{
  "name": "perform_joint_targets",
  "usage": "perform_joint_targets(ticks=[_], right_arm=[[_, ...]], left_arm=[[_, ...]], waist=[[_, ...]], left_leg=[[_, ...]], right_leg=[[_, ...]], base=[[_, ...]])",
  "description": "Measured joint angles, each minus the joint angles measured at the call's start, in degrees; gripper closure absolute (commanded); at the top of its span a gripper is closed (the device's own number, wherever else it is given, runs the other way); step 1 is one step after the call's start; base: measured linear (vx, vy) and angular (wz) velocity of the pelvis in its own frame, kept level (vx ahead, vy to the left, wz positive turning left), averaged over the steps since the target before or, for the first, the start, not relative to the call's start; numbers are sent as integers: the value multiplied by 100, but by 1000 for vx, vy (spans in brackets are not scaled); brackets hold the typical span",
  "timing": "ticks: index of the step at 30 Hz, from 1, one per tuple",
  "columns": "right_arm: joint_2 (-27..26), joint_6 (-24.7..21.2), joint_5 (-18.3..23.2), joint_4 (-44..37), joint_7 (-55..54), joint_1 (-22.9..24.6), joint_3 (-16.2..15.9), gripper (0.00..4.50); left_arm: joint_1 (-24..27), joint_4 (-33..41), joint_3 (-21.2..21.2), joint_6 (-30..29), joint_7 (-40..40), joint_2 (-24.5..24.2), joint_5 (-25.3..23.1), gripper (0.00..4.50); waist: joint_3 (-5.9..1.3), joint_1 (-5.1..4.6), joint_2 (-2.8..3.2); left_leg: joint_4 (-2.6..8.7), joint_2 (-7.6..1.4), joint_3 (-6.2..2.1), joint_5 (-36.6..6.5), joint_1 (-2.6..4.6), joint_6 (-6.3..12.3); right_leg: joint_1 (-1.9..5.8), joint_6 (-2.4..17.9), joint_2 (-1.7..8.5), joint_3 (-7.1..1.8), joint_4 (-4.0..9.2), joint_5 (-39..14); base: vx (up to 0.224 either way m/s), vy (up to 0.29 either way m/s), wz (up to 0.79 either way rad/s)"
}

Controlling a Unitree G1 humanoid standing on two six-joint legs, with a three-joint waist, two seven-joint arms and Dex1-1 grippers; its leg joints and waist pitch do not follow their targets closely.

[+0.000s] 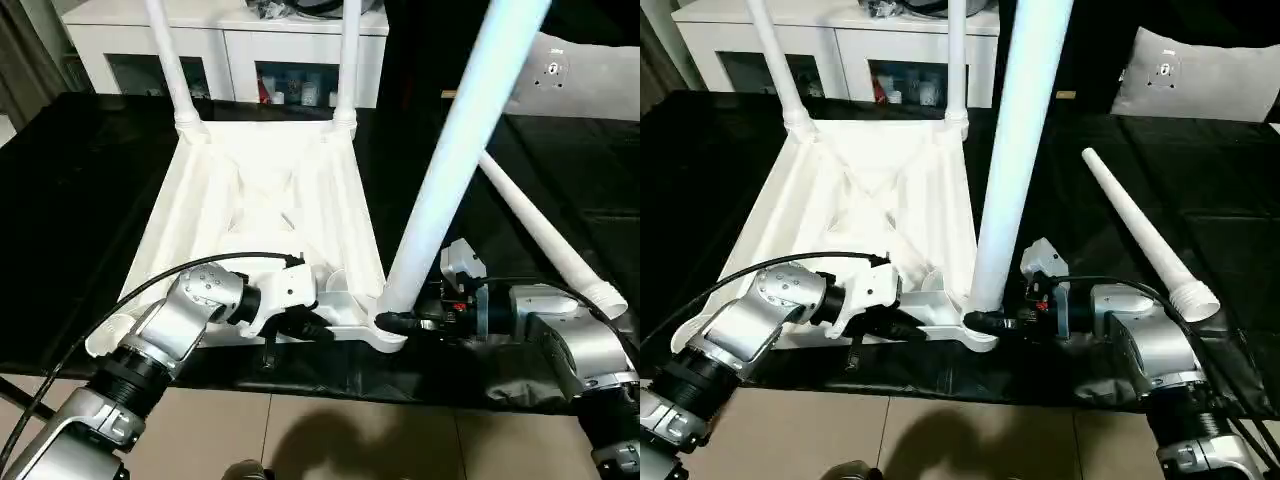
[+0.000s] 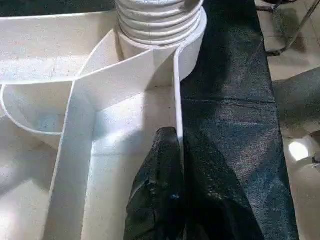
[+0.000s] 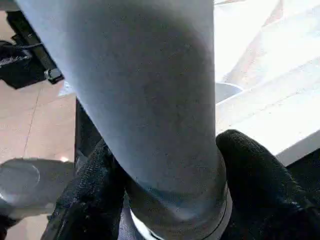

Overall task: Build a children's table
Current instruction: Rotate leg to tighten

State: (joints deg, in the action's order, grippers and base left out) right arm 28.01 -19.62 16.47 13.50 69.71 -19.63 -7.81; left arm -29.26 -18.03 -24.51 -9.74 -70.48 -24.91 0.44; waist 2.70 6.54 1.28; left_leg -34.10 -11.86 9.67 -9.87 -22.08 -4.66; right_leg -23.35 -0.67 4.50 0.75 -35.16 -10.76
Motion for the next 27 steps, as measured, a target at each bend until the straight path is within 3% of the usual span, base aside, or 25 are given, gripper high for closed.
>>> perform_joint_targets(ticks=[6, 9, 10, 13, 15, 17, 20, 21, 27], right_arm=[[-334, -358, -16, -186, -692, 83, 96, 199], [-984, -728, -162, 79, -1861, -145, 459, 200], [-1230, -816, -242, 259, -2413, -303, 609, 200], [-1480, -906, -395, 493, -3319, -594, 796, 200], [-1599, -886, -401, 595, -3597, -678, 873, 200], [-1673, -805, -421, 702, -3735, -752, 890, 144], [-1780, -616, -491, 794, -3865, -761, 941, 124], [-1778, -594, -491, 794, -3863, -760, 948, 101], [-1516, -344, -480, 585, -3368, -494, 858, 67]], left_arm=[[109, 208, 149, -605, 306, 97, -1, 450], [145, 231, 467, -1394, 1198, 580, -80, 450], [123, 223, 575, -1674, 1628, 851, -155, 450], [50, 185, 661, -2125, 2424, 1468, -220, 450], [40, 184, 688, -2217, 2669, 1615, -228, 450], [-3, 144, 728, -2256, 2795, 1672, -239, 450], [-56, 112, 704, -2249, 2883, 1730, -275, 450], [-63, 112, 689, -2234, 2883, 1732, -276, 450], [-70, 113, 532, -1886, 2636, 1482, -314, 450]], waist=[[-8, -93, 11], [-7, -249, 10], [-6, -342, 9], [-6, -485, 9], [-7, -488, 10], [-8, -451, 11], [-8, -403, 16], [-8, -391, 18], [-7, -308, 21]], left_leg=[[-4, 1, 0, 11, 28, 3], [-6, 2, 2, 24, 65, -7], [-5, 2, -2, 24, 67, -7], [-3, 4, 4, 23, 72, -7], [15, 4, 5, 22, 73, -7], [31, 3, 11, 23, 69, -7], [52, 1, 12, 23, 60, -9], [54, 1, 13, 23, 54, -9], [44, -1, 15, 25, 16, -7]], right_leg=[[19, 9, -1, -6, -10, 6], [29, 19, 3, -10, -10, 13], [26, 18, 24, 6, -6, 14], [14, 12, 36, 11, 4, 20], [7, -4, 35, 13, 6, 30], [4, 7, 22, 26, 6, 38], [-6, 7, 13, 30, 15, 37], [-11, 7, 13, 30, 18, 37], [-36, 11, 13, 32, 19, 41]], base=[[0, 0, 0], [0, 0, 0], [0, 0, 0], [0, 0, 0], [0, 0, 0], [0, 0, 0], [0, 0, 0], [0, 0, 0], [0, 0, 0]])
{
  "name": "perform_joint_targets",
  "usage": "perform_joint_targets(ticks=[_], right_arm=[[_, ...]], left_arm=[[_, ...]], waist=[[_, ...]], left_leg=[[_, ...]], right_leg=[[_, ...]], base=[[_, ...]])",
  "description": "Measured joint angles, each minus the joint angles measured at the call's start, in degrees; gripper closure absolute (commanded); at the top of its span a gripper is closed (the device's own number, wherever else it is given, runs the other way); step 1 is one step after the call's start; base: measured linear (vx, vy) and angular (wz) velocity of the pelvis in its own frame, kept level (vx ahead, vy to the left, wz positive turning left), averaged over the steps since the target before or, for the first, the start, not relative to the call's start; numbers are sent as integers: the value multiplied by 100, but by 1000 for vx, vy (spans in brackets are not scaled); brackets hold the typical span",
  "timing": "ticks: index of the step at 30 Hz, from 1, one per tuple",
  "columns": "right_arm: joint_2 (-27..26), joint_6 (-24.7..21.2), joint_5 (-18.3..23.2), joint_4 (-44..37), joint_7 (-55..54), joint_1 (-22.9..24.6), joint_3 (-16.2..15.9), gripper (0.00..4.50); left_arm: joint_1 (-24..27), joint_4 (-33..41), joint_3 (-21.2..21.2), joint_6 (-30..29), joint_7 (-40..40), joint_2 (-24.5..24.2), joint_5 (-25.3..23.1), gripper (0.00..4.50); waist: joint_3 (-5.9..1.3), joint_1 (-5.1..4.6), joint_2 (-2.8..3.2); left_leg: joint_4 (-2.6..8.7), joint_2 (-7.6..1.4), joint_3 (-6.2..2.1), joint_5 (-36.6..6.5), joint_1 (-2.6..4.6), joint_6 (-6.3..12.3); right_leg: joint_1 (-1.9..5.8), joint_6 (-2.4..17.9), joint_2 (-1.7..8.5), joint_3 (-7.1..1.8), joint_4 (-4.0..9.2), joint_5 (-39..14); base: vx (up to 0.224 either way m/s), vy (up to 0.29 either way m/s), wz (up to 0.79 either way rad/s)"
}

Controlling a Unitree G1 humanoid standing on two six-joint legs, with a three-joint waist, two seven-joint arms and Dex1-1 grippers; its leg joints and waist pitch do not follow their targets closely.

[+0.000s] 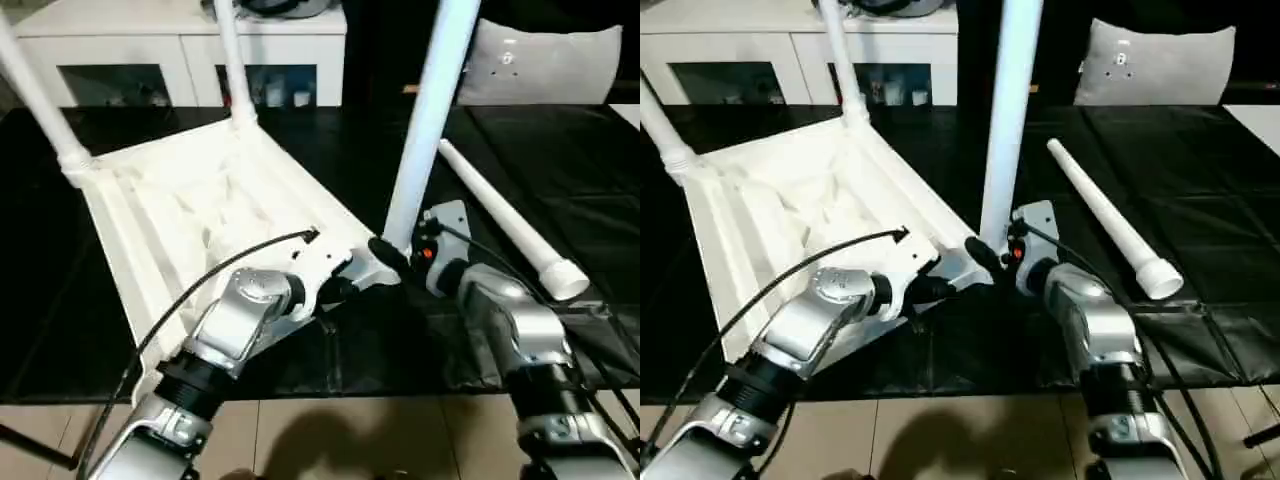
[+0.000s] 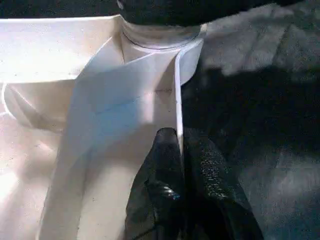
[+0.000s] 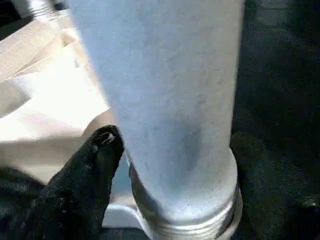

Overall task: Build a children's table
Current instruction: Rotate leg to tighten

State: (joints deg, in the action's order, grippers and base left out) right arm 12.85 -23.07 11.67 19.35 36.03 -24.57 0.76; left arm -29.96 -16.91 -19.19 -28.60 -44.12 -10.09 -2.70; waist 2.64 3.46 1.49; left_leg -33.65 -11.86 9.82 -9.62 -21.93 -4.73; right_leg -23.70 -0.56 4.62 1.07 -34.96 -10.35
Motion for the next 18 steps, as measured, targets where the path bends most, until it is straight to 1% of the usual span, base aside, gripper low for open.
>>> perform_joint_targets(ticks=[2, 5, 7, 10, 14, 16, 18], right_arm=[[302, 110, 118, -124, 460, 170, -76, 47], [457, 172, 171, -128, 894, 284, -132, 20], [732, 235, 244, -273, 1336, 426, -148, 5], [1008, 247, 361, -360, 1724, 430, -124, 5], [1168, 238, 422, -359, 1971, 414, -134, 5], [1211, 252, 424, -359, 2155, 412, -202, 5], [1273, 282, 426, -386, 2368, 415, -334, 5]], left_arm=[[4, 0, -66, 193, -267, -208, 25, 450], [4, -2, -91, 371, -516, -429, 47, 450], [28, -17, -151, 658, -779, -622, 58, 450], [54, -73, -192, 1074, -1158, -898, 80, 450], [64, -89, -241, 1398, -1639, -1226, 95, 450], [63, -89, -311, 1582, -1837, -1384, 100, 450], [64, -88, -344, 1700, -2062, -1513, 128, 450]], waist=[[3, 32, 4], [4, 55, 5], [6, 117, 8], [6, 173, 8], [6, 220, 8], [6, 226, 7], [6, 235, 8]], left_leg=[[-3, -1, 0, 0, -7, 0], [-6, -1, 2, 0, -13, 0], [-5, 1, 3, -1, -19, 2], [-5, 1, 5, -1, -20, 2], [-8, 3, 5, 0, -21, 3], [-10, 3, 5, 0, -21, 3], [-10, 3, 5, 0, -21, 3]], right_leg=[[-2, 0, 3, 0, 0, 0], [-4, 0, 9, -1, 0, 1], [-9, -1, 20, -1, 2, 0], [-10, -1, 21, 1, 3, 0], [-7, 0, 26, 6, 1, 0], [-6, 0, 27, 6, 1, 0], [-6, 0, 27, 6, 0, 0]], base=[[0, 0, 0], [0, 0, 0], [0, 0, 0], [0, 0, 0], [0, 0, 0], [0, 0, 0], [0, 0, 0]])
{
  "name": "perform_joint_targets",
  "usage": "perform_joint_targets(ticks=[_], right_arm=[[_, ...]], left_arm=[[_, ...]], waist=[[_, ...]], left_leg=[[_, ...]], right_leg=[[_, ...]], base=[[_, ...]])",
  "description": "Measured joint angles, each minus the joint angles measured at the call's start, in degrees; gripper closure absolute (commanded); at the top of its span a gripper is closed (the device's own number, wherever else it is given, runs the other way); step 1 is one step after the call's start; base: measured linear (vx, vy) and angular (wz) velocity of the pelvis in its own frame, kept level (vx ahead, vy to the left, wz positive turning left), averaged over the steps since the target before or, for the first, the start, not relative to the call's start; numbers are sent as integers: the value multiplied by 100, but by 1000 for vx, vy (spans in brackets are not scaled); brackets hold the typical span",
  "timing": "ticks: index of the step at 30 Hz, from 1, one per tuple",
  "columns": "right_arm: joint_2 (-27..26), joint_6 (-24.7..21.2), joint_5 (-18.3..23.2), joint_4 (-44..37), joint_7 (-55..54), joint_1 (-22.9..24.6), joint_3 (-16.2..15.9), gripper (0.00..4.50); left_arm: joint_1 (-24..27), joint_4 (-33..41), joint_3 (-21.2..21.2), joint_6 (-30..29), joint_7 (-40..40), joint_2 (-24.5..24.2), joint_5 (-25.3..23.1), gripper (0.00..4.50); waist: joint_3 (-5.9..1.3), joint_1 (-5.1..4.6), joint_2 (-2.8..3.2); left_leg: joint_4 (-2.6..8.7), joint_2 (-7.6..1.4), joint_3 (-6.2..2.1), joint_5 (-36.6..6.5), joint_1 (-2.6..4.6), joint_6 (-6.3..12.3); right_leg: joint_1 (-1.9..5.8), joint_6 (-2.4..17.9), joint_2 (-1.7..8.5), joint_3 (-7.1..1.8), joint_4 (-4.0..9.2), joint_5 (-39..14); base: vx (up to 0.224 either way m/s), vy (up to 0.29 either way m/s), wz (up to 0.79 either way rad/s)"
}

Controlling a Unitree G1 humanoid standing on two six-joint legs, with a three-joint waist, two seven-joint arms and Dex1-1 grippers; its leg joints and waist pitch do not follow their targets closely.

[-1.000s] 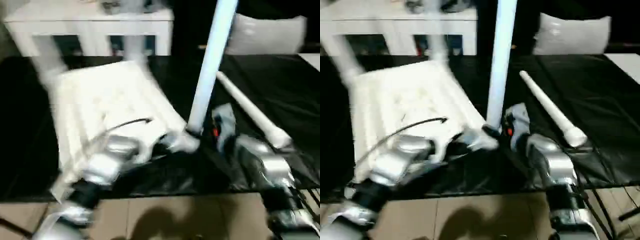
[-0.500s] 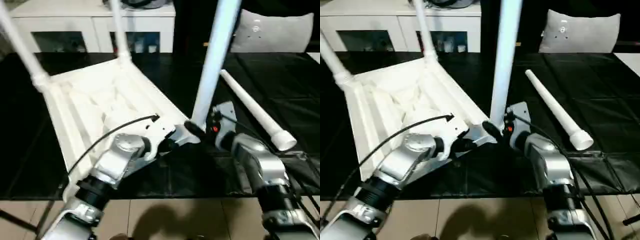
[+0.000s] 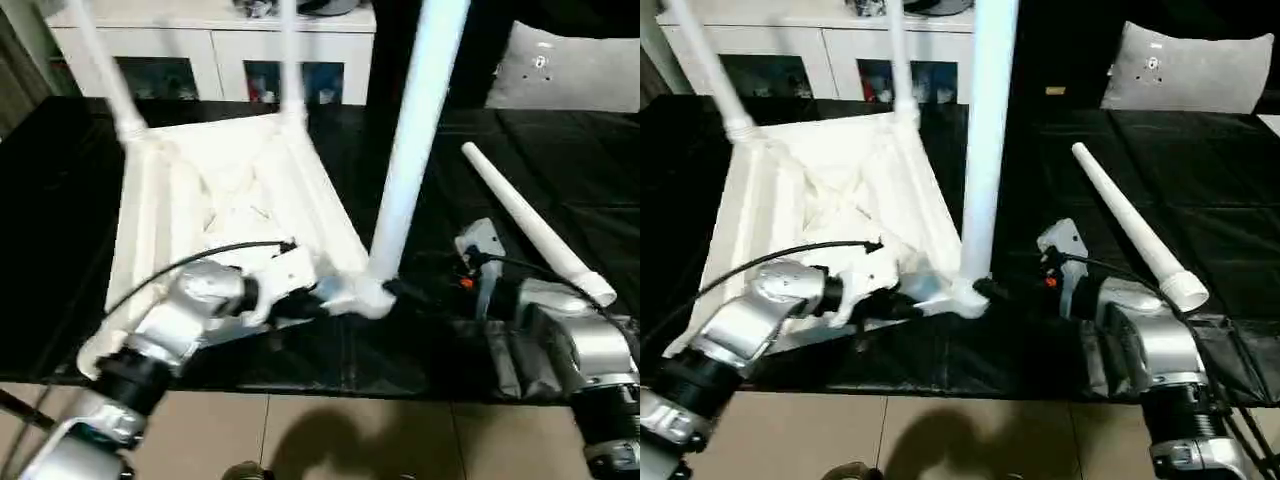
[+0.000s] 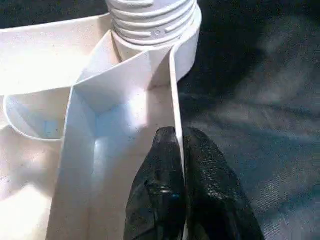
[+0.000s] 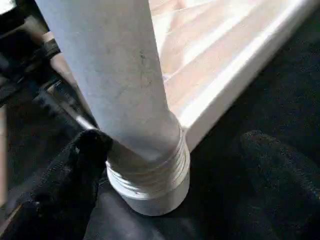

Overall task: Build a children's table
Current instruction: Rotate leg to tighten

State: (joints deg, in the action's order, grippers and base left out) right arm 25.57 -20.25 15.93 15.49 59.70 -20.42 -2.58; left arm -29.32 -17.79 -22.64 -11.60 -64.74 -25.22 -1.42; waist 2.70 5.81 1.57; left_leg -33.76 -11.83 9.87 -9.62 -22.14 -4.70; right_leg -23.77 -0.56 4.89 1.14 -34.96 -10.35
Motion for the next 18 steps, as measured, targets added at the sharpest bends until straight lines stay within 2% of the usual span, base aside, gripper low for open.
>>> perform_joint_targets(ticks=[3, 5, 12, 18], right_arm=[[95, -81, 142, -191, 392, 17, -91, 5], [89, -229, 282, -232, 581, 15, -144, 31], [-62, -415, 420, -170, 674, 15, -236, 100], [-94, -659, 493, -182, 683, 15, -257, 151]], left_arm=[[0, -1, -58, 181, -306, -116, 51, 450], [0, -2, -103, 277, -481, -130, 55, 450], [-15, -62, -154, 406, -568, -124, 57, 450], [-16, -73, -151, 409, -572, -113, 56, 450]], waist=[[0, 67, 0], [-1, 100, -1], [-1, 56, -1], [-1, 57, -2]], left_leg=[[-1, -1, 1, 0, 1, 0], [-5, 0, 1, 0, 2, 0], [-15, 1, 2, 1, 8, 0], [-15, 1, 3, 2, 9, 1]], right_leg=[[1, 0, 0, 1, -2, 0], [7, 0, 4, 4, -2, 0], [7, 6, 9, 4, -10, 4], [8, 6, 8, 4, -12, 4]], base=[[0, 0, 0], [0, 0, 0], [0, 0, 0], [0, 0, 0]])
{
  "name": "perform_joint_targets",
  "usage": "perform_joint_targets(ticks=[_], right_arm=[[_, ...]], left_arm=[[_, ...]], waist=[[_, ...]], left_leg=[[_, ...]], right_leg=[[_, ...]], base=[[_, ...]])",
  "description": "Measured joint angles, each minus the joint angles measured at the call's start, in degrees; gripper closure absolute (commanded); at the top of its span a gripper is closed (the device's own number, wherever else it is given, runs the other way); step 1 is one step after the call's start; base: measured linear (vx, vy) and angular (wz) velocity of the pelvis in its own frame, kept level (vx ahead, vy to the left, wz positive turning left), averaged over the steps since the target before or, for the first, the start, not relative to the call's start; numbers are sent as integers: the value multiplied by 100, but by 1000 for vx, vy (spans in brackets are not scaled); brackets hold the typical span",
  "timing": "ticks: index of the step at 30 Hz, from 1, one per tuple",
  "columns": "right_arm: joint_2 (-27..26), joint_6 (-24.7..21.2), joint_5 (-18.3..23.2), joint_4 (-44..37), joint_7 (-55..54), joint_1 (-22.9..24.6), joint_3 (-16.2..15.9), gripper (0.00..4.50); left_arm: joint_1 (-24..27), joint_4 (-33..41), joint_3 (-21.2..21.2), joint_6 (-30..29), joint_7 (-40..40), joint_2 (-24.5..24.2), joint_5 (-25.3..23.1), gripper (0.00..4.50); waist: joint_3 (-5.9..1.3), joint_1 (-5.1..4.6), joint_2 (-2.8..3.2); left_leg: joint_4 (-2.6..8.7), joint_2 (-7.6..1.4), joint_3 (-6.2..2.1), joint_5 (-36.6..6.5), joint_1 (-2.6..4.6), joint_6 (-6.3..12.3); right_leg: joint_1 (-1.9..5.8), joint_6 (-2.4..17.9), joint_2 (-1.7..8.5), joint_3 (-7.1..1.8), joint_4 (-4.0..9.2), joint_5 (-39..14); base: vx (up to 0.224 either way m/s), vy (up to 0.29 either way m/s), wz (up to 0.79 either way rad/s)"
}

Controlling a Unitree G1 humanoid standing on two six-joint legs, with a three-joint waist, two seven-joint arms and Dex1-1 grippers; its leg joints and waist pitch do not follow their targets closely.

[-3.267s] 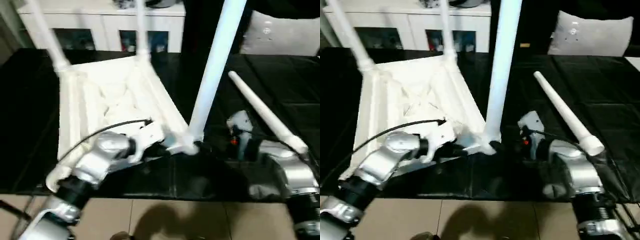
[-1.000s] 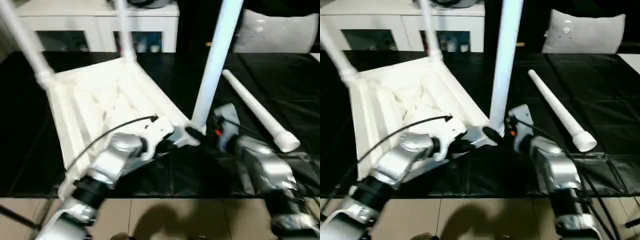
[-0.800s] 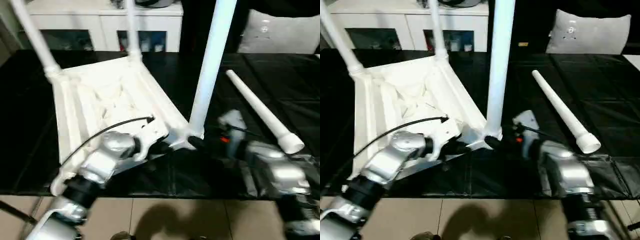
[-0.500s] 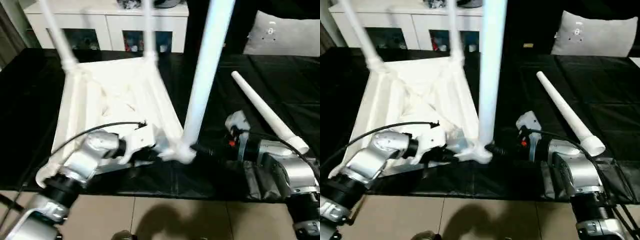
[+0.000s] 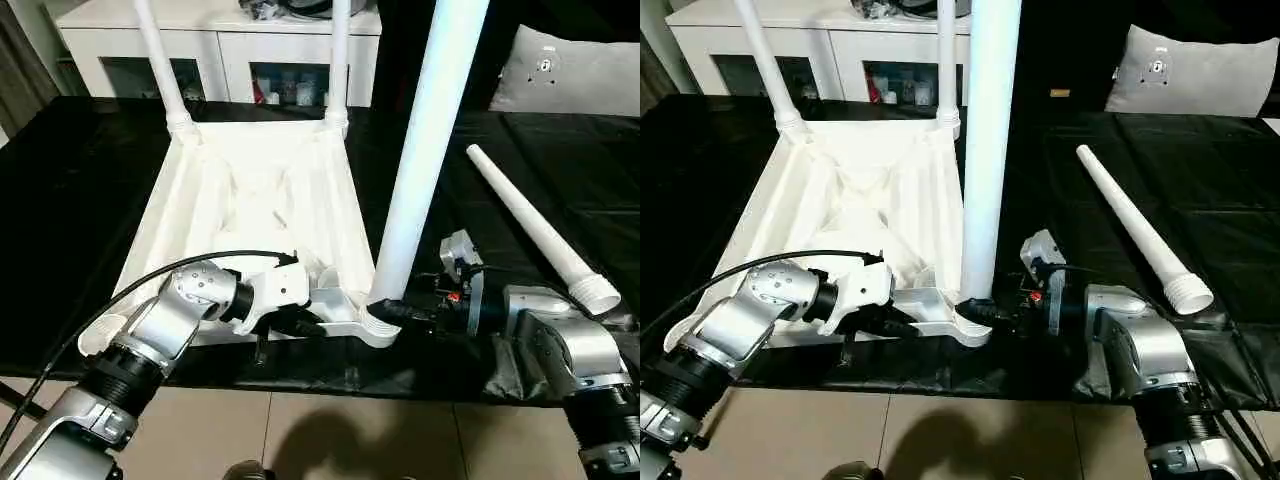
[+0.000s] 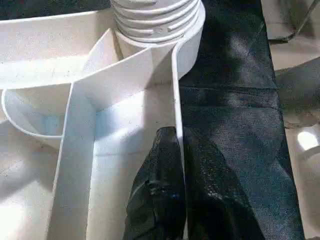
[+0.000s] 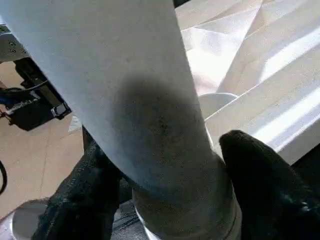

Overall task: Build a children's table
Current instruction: Rotate leg to tighten

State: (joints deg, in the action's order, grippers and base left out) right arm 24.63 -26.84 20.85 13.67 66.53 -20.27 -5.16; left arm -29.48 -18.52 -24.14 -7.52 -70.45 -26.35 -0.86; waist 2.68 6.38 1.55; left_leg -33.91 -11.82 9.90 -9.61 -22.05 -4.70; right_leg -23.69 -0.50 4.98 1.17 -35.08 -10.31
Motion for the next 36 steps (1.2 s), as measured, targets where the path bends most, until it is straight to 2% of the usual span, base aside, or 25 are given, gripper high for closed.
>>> perform_joint_targets(ticks=[6, 11, 17, 20, 25, 27, 31, 32, 33, 34, 36], right_arm=[[-4, -51, -27, -72, -74, 0, -10, 182], [-46, -126, -49, -219, -241, 6, -16, 193], [-197, -308, -43, -475, -629, 147, 75, 203], [-459, -425, -102, -390, -1235, 82, 302, 211], [-1259, -582, -191, 224, -2916, -456, 981, 215], [-1433, -551, -198, 470, -3320, -635, 1123, 215], [-1839, -245, -333, 1032, -4290, -1065, 1318, 215], [-1877, -207, -347, 1065, -4364, -1090, 1343, 180], [-1916, -161, -367, 1085, -4394, -1097, 1364, 180], [-1951, -103, -383, 1095, -4412, -1094, 1377, 146], [-1982, 16, -420, 1113, -4368, -1077, 1376, 143]], left_arm=[[0, -1, 4, -1, 0, -8, -3, 450], [1, 1, 15, -21, 0, 0, 4, 450], [118, 188, 168, -630, 247, 133, 62, 450], [118, 193, 298, -1119, 769, 449, 25, 450], [-15, 54, 547, -1890, 2189, 1431, -213, 450], [-95, -78, 576, -2045, 2571, 1710, -317, 450], [-372, -515, 636, -2106, 3380, 2194, -543, 450], [-388, -536, 632, -2106, 3445, 2228, -563, 450], [-391, -541, 627, -2107, 3490, 2248, -578, 450], [-391, -540, 625, -2107, 3512, 2254, -579, 450], [-387, -531, 614, -2106, 3515, 2256, -577, 450]], waist=[[-4, -16, -6], [-6, -71, -9], [-9, -129, -15], [-10, -172, -16], [-5, -505, -33], [-10, -554, -41], [-13, -573, -42], [-13, -572, -43], [-14, -572, -43], [-14, -571, -43], [-14, -560, -43]], left_leg=[[-2, 0, 0, 1, 4, 0], [-3, -1, -1, 2, 12, 0], [-5, 1, -2, 2, 22, 0], [-7, 1, -2, 2, 58, 0], [-4, 0, 2, 1, 72, 0], [5, 1, 2, 0, 69, -1], [26, -5, -3, 1, 71, -1], [29, -5, -4, 1, 71, -2], [33, -5, -4, 0, 69, -2], [34, -4, -4, 0, 68, -2], [35, -4, -4, -1, 70, -2]], right_leg=[[1, 0, 0, -1, -4, 0], [4, -1, 0, -1, -10, 0], [17, 0, 2, -4, -7, 1], [33, -7, 1, -17, -8, -3], [26, -28, 2, -23, 1, -9], [27, -37, -1, -22, 1, 2], [25, -39, -23, -12, 9, 2], [25, -40, -23, -12, 12, 1], [26, -41, -23, -12, 15, 1], [25, -41, -23, -12, 18, 1], [24, -37, -23, -12, 24, 3]], base=[[0, 0, 0], [0, 0, 0], [0, 0, 0], [0, 0, 0], [0, 0, 0], [0, 0, 0], [0, 0, 0], [0, 0, 0], [0, 0, 0], [0, 0, 0], [0, 0, 0]])
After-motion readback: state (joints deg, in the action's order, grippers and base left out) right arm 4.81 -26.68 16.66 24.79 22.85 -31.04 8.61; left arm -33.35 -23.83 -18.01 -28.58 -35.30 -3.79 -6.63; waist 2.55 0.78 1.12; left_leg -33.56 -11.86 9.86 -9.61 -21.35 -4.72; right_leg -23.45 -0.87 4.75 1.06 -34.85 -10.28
